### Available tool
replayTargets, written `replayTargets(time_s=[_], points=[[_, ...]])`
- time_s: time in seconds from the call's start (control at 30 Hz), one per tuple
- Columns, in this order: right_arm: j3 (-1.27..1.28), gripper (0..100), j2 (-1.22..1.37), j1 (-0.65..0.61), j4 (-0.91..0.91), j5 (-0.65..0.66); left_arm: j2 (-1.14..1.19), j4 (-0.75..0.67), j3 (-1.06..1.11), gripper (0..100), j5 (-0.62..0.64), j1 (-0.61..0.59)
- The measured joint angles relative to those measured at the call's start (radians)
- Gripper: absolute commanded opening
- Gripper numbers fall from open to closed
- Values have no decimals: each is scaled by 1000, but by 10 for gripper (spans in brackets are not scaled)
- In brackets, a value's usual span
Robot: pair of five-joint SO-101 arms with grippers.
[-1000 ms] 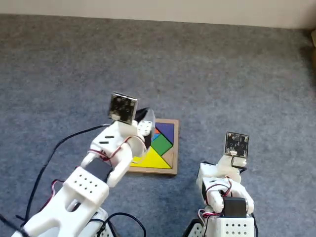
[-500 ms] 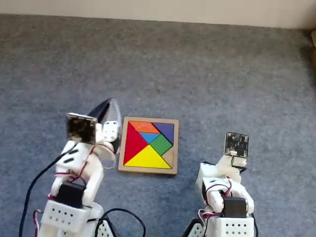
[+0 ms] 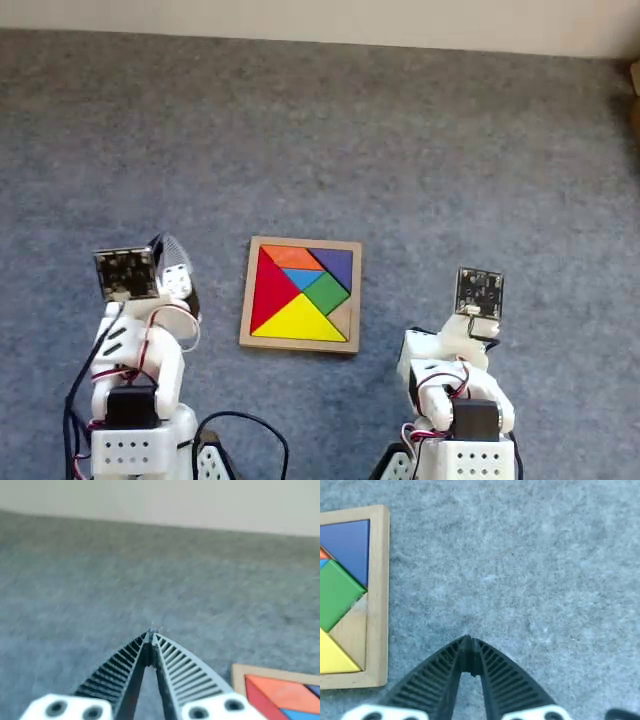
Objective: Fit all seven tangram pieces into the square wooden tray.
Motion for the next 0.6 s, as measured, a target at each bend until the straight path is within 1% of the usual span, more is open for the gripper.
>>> replayTargets(time_s=[0.1,0.3,0.4,0.6], points=[[0,6,0,0,0,0,0,97,0,7,0,-17],[0,6,0,0,0,0,0,351,0,7,0,-21],[0,6,0,0,37,0,0,466,0,7,0,-26],[0,6,0,0,46,0,0,609,0,7,0,-28]])
